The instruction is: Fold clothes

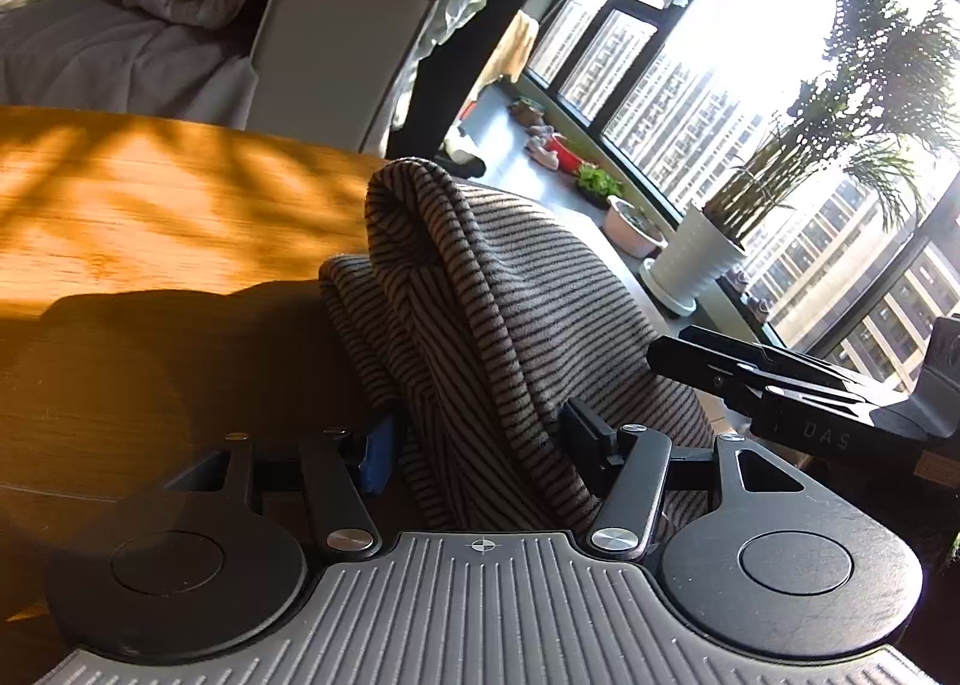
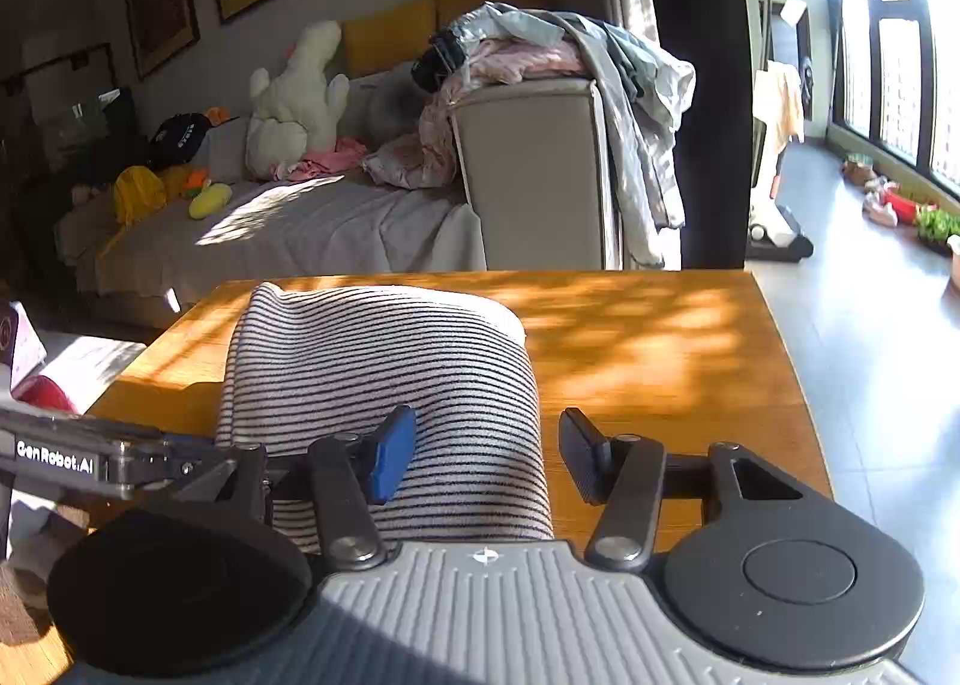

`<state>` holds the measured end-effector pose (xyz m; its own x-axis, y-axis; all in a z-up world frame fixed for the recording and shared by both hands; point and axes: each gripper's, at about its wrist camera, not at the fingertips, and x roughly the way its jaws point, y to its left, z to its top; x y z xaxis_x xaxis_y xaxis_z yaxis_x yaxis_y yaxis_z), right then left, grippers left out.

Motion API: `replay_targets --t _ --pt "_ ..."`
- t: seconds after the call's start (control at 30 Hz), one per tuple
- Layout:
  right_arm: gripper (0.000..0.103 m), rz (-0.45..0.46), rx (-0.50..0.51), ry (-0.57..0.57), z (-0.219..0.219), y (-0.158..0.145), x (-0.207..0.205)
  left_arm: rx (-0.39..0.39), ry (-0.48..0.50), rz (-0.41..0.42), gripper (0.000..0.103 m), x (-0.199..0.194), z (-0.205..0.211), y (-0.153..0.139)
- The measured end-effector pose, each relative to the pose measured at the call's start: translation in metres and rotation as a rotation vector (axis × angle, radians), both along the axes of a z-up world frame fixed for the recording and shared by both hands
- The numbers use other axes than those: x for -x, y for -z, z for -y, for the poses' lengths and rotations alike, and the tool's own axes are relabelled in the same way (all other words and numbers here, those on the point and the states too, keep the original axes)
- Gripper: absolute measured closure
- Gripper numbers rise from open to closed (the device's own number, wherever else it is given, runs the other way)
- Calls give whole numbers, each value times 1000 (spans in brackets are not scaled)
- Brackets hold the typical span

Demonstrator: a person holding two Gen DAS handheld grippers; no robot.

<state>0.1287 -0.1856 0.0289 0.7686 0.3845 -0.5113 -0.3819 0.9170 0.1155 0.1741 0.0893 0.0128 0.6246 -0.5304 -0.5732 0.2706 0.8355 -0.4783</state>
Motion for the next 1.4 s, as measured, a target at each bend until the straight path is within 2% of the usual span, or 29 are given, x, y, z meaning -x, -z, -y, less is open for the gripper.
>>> replay_targets --t 0.07,0.13,0.23,0.33,0.37,0.4,0.43,0.53,0.57,0.67,0.7,0.77,0.87,0.9,0.93,1.03,1.17,1.2,1.3,1.4 --pt "43 106 71 -48 -9 -7 28 4 -14 22 43 6 -10 -8" --pt "33 190 120 -140 -17 -11 62 0 -30 42 46 13 -21 -16" --pt "30 219 156 -290 -33 -7 98 -18 -31 28 52 20 -29 -16" --pt "32 213 279 -344 -59 12 109 -59 -10 11 58 27 -28 -12" --pt "42 217 312 -329 -64 15 107 -61 -4 1 59 28 -27 -10" --pt "81 222 345 -312 -68 19 104 -62 3 -9 60 29 -27 -8" --pt "94 227 378 -296 -72 23 102 -52 14 -25 64 29 -26 -5" --pt "95 179 115 -267 -53 -15 87 -48 54 -46 75 24 -17 4" --pt "95 170 33 -275 -49 -29 83 -48 65 -50 82 22 -12 7" --pt "95 66 -202 -317 -37 -50 61 -27 79 -58 84 17 -3 13" --pt "95 21 -251 -323 -37 -48 51 -26 82 -56 84 17 -2 13" --pt "95 -64 -279 -320 -45 -32 30 -24 88 -52 84 17 -1 15" --pt "94 -186 -279 -280 -54 4 8 -27 88 -60 84 19 -7 15" --pt "94 -189 -288 -278 -53 11 7 -29 85 -66 83 21 -11 16" --pt "94 -191 -297 -277 -53 17 6 -25 78 -72 77 22 -17 15" --pt "95 -105 -167 -285 -60 20 23 -45 27 -40 72 26 -30 1" --pt "95 27 9 -293 -79 25 50 7 -21 32 68 19 -38 -30" --pt "94 55 43 -290 -83 26 56 14 -5 41 68 12 -31 -37" --pt "94 87 74 -280 -92 28 59 35 41 68 68 -9 -11 -55" --pt "94 93 79 -281 -92 28 58 50 71 44 69 -37 11 -49"
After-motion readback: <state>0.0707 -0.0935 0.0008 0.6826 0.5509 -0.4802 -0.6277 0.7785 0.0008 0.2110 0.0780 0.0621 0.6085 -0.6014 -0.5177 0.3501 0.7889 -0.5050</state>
